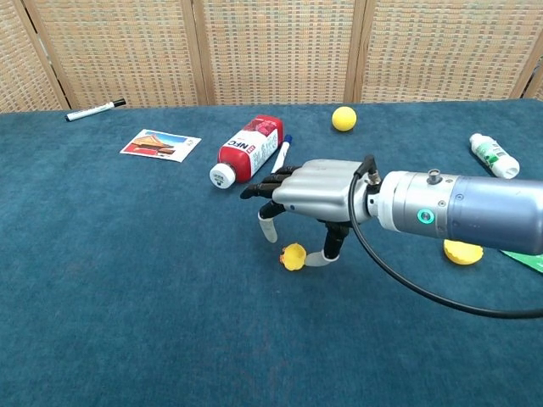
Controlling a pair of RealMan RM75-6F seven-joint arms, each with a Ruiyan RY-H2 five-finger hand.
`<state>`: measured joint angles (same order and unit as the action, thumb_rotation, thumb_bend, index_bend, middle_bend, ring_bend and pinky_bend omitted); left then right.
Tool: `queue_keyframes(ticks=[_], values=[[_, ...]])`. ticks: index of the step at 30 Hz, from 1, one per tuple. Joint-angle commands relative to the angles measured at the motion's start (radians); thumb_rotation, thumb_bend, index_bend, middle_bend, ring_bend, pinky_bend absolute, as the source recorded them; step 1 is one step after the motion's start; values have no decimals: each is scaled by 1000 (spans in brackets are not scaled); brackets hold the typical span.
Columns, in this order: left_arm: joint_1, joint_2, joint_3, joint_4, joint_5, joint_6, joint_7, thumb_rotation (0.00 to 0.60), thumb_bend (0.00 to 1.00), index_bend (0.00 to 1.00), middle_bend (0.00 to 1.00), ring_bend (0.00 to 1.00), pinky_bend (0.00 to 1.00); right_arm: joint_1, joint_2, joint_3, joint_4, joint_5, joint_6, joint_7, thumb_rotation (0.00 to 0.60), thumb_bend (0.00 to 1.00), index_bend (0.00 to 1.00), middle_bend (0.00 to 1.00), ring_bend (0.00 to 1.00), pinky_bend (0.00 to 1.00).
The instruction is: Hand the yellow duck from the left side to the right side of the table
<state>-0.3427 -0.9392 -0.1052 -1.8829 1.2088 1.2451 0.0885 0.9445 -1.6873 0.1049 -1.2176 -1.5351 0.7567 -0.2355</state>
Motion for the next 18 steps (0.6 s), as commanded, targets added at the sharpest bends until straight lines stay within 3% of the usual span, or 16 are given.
queue_keyframes(ticks=[1,18], values=[[2,1,-1,0,2,1,-1,600,0,0,0,0,0,1,-6,-7,14,2,-2,-4,600,259,372,1,0,0],[2,0,-8,2,2,-14,-1,600,0,0,0,0,0,11,-30,-31,60,1,-1,19,600,262,388,1,0,0]])
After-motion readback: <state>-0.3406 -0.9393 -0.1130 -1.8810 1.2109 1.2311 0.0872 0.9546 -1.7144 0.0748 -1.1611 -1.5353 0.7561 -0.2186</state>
